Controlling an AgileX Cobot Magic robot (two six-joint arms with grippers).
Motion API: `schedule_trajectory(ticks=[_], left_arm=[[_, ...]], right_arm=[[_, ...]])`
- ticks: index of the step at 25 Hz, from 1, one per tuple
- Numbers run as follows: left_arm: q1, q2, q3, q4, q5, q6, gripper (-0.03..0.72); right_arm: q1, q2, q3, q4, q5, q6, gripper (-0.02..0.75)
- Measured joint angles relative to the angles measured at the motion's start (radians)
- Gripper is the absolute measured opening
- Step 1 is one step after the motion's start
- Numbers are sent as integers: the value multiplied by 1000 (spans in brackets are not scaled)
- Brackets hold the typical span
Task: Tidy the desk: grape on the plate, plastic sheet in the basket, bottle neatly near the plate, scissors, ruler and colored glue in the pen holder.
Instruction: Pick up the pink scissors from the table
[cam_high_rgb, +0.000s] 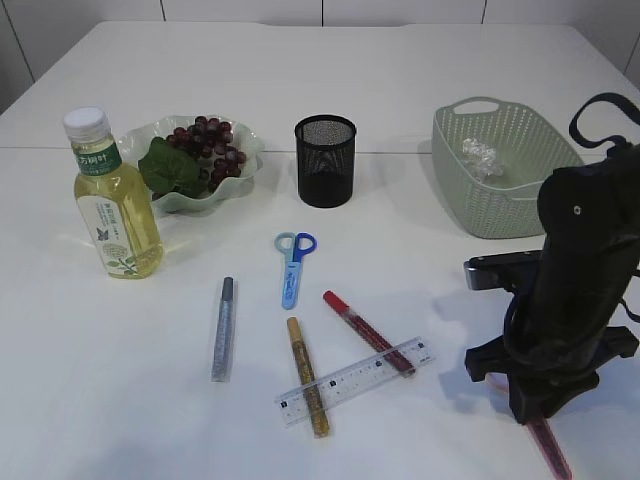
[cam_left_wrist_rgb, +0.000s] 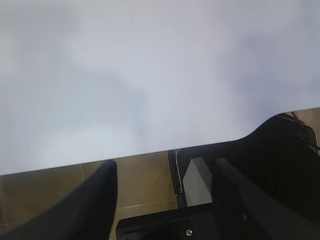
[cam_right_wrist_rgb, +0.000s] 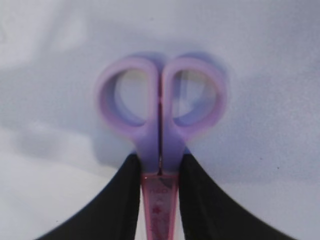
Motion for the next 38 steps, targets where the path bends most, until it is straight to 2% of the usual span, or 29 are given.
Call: schedule_trajectory(ticks=[38], left_arm=[[0, 0, 0, 6, 0, 0, 435]], right_arm=[[0, -17, -7, -10, 51, -47, 218]])
